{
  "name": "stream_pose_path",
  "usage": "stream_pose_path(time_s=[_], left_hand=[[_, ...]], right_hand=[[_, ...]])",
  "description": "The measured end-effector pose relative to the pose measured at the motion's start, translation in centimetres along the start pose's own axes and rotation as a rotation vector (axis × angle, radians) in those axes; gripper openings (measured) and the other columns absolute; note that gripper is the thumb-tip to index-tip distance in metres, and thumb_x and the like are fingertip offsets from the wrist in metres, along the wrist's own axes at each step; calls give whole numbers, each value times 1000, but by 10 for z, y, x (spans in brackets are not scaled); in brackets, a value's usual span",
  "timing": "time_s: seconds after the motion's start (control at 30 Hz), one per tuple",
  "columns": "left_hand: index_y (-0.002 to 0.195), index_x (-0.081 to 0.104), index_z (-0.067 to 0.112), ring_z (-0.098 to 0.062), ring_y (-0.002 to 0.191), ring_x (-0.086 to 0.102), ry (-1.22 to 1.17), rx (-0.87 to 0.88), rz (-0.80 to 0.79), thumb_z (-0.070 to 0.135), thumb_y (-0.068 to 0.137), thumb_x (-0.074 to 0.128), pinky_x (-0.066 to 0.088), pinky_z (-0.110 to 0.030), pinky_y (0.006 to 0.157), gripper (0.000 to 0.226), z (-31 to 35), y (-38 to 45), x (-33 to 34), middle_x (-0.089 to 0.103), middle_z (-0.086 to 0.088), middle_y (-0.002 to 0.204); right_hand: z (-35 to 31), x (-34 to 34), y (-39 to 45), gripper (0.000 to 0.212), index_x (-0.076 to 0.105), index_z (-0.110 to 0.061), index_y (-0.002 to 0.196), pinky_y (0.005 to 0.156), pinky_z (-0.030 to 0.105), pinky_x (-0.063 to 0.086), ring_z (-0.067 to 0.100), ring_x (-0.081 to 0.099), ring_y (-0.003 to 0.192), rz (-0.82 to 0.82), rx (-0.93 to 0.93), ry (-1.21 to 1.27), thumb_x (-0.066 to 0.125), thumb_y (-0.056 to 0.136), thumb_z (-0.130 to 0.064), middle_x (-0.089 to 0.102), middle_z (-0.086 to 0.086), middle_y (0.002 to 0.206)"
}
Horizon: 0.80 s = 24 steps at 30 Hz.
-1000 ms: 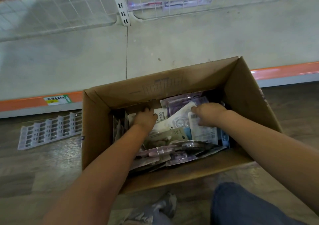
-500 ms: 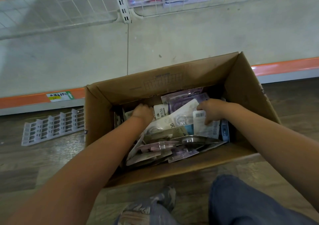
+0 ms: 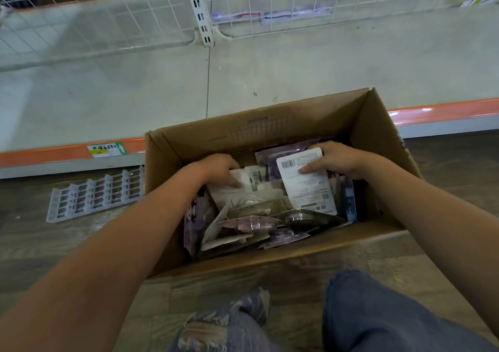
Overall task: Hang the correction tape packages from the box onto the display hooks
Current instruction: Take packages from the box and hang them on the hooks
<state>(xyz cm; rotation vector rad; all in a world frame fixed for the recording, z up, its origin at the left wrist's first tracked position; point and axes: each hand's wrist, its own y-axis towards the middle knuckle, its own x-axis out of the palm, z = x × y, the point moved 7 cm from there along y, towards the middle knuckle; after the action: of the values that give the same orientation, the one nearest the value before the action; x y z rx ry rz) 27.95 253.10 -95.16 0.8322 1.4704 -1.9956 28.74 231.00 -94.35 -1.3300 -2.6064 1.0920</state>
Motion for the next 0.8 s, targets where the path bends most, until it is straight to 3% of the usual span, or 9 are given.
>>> stream_pose_path(time_s=[0.1,0.2,0.33,0.47,0.63,0.8], left_hand=[[92,58,20,-12,80,55,-366,2,63,30,96,55,42,-24,67,11,-3,-13,-17,59,3,92],[110,59,18,-14,90,60,-513,-11,74,29,99,47,48,-24,74,19,1,-24,-27,63,0,105],[124,55,16,-18,102,62,-677,-21,80,32,100,43,51,-29,85,31,3,-31,-32,64,-4,116],[132,52,14,-19,112,58,-619,-104,-17,51,95,42,43,-37,102,52,3,-27,-13,61,-4,124],[120,64,19,-15,115,53,-623,-135,-220,69,88,32,36,-36,105,67,21,-25,-1,60,2,124],[127,59,14,-21,116,57,-315,-203,-296,65,93,32,41,-37,103,67,27,-16,6,57,-8,132]], right_hand=[[-1,4,0,21,65,-18,107,76,30,52,14,69,93,-23,-9,133,66,86,-15,72,-2,101],[0,8,-2,19,65,-19,107,70,28,48,11,68,91,-45,7,240,62,88,-19,72,-4,101],[6,8,-3,24,63,-17,113,78,32,48,17,66,98,-38,27,222,61,89,-22,71,0,106],[10,13,-4,19,61,-20,109,86,32,49,17,64,103,-33,42,158,59,90,-13,68,0,109],[9,14,-8,19,63,-22,109,89,35,44,14,63,102,-59,57,173,60,90,-22,69,-3,108],[-6,6,-12,14,62,-20,105,67,23,44,6,66,85,2,9,147,59,92,-18,69,-6,99]])
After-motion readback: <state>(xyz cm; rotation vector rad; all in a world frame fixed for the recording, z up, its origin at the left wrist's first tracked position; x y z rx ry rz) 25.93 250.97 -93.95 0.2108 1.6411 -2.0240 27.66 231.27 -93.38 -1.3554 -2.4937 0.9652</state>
